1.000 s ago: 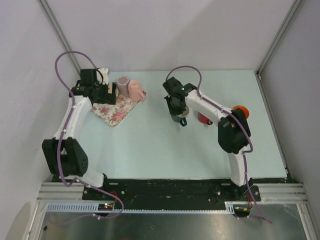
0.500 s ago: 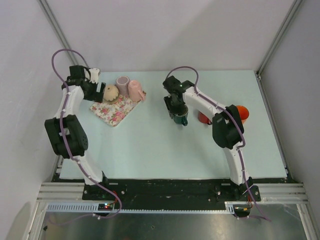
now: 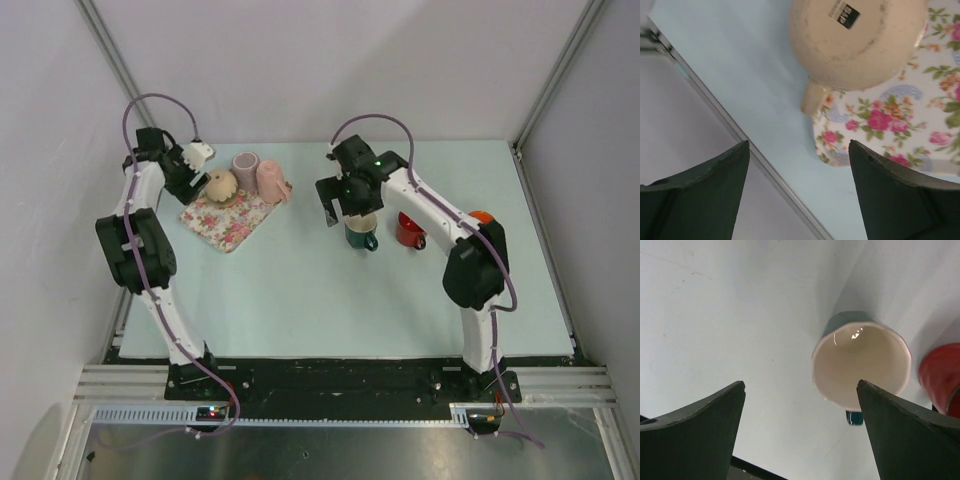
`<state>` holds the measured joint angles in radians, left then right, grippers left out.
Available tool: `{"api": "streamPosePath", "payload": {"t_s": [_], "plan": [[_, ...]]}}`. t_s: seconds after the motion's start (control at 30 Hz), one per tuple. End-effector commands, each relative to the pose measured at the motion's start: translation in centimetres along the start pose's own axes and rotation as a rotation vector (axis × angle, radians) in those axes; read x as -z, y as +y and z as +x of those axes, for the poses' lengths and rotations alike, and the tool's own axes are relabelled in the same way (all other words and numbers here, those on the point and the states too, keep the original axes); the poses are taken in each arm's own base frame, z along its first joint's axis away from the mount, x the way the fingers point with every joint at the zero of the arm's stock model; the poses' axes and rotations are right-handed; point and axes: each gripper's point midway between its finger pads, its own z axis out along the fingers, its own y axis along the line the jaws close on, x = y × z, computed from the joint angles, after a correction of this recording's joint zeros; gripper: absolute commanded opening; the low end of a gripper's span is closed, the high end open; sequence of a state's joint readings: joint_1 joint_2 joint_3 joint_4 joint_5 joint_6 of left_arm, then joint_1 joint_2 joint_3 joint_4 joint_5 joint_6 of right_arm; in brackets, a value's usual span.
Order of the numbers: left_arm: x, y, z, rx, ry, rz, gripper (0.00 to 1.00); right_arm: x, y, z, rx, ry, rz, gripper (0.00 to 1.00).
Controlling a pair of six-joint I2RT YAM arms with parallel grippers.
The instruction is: Turn the mug right side up
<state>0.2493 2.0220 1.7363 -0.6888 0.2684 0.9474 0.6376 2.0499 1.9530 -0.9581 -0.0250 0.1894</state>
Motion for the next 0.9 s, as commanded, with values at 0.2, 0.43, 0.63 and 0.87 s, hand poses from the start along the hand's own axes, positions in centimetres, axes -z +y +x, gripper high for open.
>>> {"api": "streamPosePath", "payload": {"t_s": [0.2, 0.43, 0.63, 0.87], "plan": [[-4.1, 3.3, -0.1, -0.264, -0.003, -0.003, 0.67, 5.3, 0.5, -1.0, 0.017, -0.122, 0.015, 0.99], [-5.3, 1.9, -1.1, -0.296, -0.042, 0.042, 0.6, 5.3, 0.2, -0.7, 0.016, -0.12, 0.049, 0.99], [-6.4, -0.1, -0.7, -0.278, -0.025, 0.089, 0.29, 5.7, -0.5, -0.6, 0.031, -0.12, 0.087, 0.99], [-6.7, -1.5, -0.4, -0.227, -0.026, 0.119, 0.35, 5.7, -1.0, -0.4, 0.03, -0.112, 0.101, 0.99]]}}
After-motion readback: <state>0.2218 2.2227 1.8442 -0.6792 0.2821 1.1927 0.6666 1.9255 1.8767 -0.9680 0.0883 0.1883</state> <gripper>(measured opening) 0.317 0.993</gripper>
